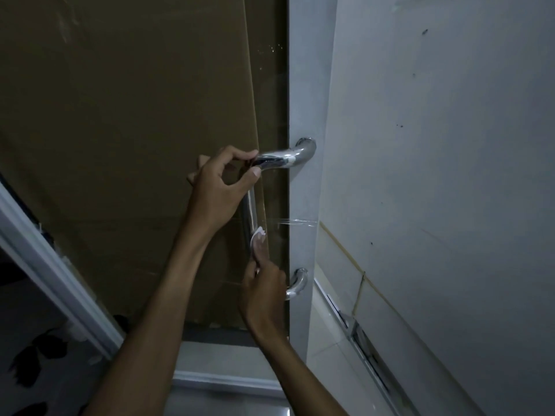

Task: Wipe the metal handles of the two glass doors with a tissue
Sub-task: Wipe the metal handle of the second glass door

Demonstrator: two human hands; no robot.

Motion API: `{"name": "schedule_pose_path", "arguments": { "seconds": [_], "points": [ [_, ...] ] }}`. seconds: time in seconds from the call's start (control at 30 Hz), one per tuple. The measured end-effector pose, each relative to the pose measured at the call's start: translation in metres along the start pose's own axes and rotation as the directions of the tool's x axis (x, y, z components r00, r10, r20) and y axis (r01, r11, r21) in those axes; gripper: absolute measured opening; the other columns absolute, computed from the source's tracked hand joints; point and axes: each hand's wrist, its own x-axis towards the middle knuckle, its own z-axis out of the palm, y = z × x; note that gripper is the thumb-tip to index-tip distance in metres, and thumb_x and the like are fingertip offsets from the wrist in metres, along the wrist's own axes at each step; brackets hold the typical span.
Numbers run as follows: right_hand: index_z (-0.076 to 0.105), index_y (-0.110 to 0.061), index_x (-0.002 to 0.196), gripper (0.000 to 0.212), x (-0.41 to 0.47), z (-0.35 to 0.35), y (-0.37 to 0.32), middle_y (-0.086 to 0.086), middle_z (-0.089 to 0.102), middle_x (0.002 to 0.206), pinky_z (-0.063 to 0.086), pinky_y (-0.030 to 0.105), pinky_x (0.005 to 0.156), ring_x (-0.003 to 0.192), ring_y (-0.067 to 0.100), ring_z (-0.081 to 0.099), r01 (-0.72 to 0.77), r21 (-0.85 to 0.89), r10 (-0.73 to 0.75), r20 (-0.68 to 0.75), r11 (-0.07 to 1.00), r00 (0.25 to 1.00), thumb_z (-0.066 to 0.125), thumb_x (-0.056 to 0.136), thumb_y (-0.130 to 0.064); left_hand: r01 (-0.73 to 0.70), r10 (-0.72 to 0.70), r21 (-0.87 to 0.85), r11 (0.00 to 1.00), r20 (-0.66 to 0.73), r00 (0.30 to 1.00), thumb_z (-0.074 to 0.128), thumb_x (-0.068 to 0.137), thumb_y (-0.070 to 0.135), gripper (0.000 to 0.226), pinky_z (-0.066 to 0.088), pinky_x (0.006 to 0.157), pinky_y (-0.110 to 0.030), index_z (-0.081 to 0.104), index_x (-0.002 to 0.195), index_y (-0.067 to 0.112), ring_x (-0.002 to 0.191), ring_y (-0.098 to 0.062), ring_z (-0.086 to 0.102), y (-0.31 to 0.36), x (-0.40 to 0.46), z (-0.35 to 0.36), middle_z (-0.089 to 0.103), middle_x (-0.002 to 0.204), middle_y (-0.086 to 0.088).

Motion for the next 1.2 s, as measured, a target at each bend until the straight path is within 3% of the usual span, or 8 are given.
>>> {"name": "schedule_pose_path", "arguments": {
  "seconds": [0.13,0.33,0.53,0.67,0.83,0.93,1.07,1.2],
  "points": [
    [0.075,-0.022,0.119,0.026,0.012,0.001,0.005,-0.009,0.067,0.069,0.054,0.028,0.065,0.065,0.004,0.064,0.011,-0.106,-0.017,-0.051,0.994,0.999,0.052,0.109,-0.030,-0.004,0.004,0.013,1.000,-0.011,1.000,0.071,0.090,0.049,0.022,0.040,0.107,-0.062,0.071,0.110,0.043,0.109,-0.012,0.054,0.003,0.001,0.002,0.062,0.105,0.044],
    [0.062,-0.028,0.071,0.038,-0.002,-0.004,0.010,-0.014,0.057,0.059,0.041,0.014,0.064,0.067,-0.011,0.060,-0.038,-0.153,0.039,0.004,0.987,0.999,0.053,0.108,-0.030,0.001,-0.001,-0.013,1.000,-0.034,0.999,0.069,0.088,0.056,0.018,0.039,0.108,-0.062,0.069,0.106,0.052,0.106,-0.012,0.054,-0.003,0.003,0.004,0.067,0.106,0.035],
    [0.074,-0.011,0.090,0.041,-0.001,-0.003,0.011,0.001,0.068,0.072,0.046,0.012,0.064,0.065,-0.008,0.061,-0.056,-0.028,0.056,0.026,0.998,0.998,0.050,0.109,-0.039,0.028,-0.028,-0.010,1.000,-0.019,0.999,0.068,0.089,0.055,0.021,0.040,0.107,-0.061,0.068,0.109,0.048,0.107,-0.011,0.053,-0.003,0.002,0.003,0.068,0.108,0.027],
    [0.078,-0.013,0.098,0.038,0.001,-0.006,0.012,0.003,0.074,0.079,0.039,0.008,0.065,0.069,-0.004,0.065,-0.051,-0.126,0.050,-0.007,0.991,0.999,0.049,0.109,-0.036,0.004,-0.004,-0.003,1.000,-0.004,1.000,0.069,0.091,0.048,0.019,0.041,0.106,-0.062,0.069,0.110,0.045,0.101,-0.003,0.050,-0.003,0.001,0.003,0.061,0.105,0.046],
    [0.075,-0.017,0.085,0.037,-0.002,-0.006,0.013,-0.006,0.061,0.058,0.042,0.010,0.062,0.064,-0.010,0.060,-0.048,-0.085,0.050,0.031,0.995,0.998,0.051,0.109,-0.033,-0.012,0.012,-0.005,1.000,-0.003,1.000,0.069,0.093,0.047,0.017,0.040,0.107,-0.061,0.068,0.110,0.046,0.101,0.002,0.048,-0.008,0.002,0.003,0.060,0.108,0.048],
    [0.077,-0.009,0.106,0.040,-0.001,-0.008,0.018,-0.005,0.063,0.060,0.044,0.007,0.064,0.061,-0.009,0.060,-0.085,-0.074,0.085,0.002,0.994,0.996,0.047,0.109,-0.036,-0.030,0.030,-0.022,0.999,-0.006,1.000,0.070,0.093,0.046,0.014,0.034,0.114,-0.047,0.068,0.108,0.045,0.110,-0.005,0.056,-0.011,0.004,0.005,0.066,0.114,0.040],
    [0.073,-0.034,0.111,0.027,0.003,-0.003,0.003,-0.008,0.073,0.080,0.045,0.005,0.072,0.070,-0.015,0.061,-0.044,0.008,0.043,0.019,0.999,0.999,0.046,0.111,-0.035,-0.009,0.009,-0.047,0.999,0.006,1.000,0.072,0.093,0.044,0.013,0.019,0.102,-0.011,0.068,0.105,0.045,0.111,-0.022,0.065,-0.016,0.008,0.008,0.073,0.118,0.020],
    [0.076,-0.012,0.119,0.037,0.001,-0.007,0.023,-0.003,0.067,0.068,0.043,0.002,0.059,0.063,-0.013,0.059,-0.080,-0.067,0.081,0.015,0.995,0.997,0.047,0.110,-0.034,-0.010,0.012,-0.055,0.998,0.021,1.000,0.073,0.092,0.046,0.015,0.023,0.094,-0.001,0.068,0.106,0.049,0.108,-0.023,0.065,-0.019,0.007,0.007,0.073,0.117,0.011]
  ]
}}
